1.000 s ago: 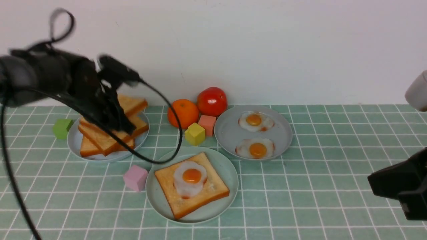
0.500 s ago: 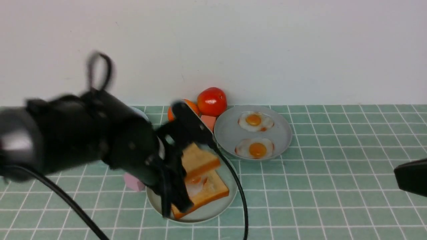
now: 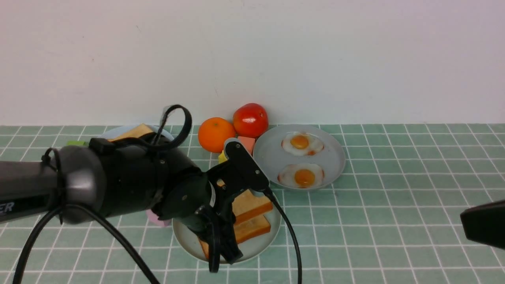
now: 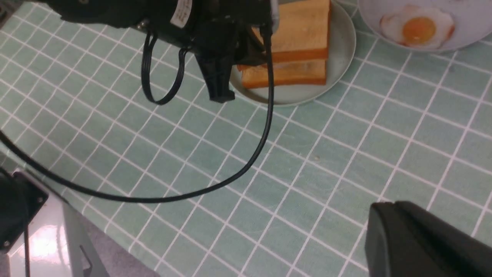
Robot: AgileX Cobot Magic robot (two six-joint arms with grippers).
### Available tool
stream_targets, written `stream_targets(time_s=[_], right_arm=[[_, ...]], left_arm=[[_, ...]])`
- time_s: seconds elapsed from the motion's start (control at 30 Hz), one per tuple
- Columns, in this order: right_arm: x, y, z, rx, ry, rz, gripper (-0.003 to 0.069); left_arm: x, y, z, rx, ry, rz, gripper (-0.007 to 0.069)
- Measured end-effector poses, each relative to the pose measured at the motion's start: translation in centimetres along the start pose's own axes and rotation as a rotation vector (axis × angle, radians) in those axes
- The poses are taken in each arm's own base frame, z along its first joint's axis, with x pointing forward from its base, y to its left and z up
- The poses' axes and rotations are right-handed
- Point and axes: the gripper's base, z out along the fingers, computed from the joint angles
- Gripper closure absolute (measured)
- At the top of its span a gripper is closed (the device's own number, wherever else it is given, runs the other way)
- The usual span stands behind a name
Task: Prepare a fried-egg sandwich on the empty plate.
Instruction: Use the left arm to place a slice of bread on the fried egg in the middle
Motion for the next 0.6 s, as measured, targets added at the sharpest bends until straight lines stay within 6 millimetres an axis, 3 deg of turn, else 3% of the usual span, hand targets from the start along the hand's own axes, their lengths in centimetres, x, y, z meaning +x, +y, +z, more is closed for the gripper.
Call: stream_targets(time_s=[0.17, 0.4, 0.6], right_arm=[[0.2, 0.0, 0.0, -0.005, 0.019, 0.004, 0.0636], [0.2, 0.2, 0.0, -0.022, 0.023, 0.015, 0.0636], [0.2, 0.2, 0.0, -0.027, 0.022, 0.017, 0.0631]], left_arm=[[0.0, 0.0, 0.0, 0.001, 0.000, -0.005, 0.0505], [-0.1, 0.0, -0.2, 0.007, -0.007, -0.025, 0.0230], [-0.5, 0.2, -2.4, 0.007, -0.049, -0.068, 0.0117]])
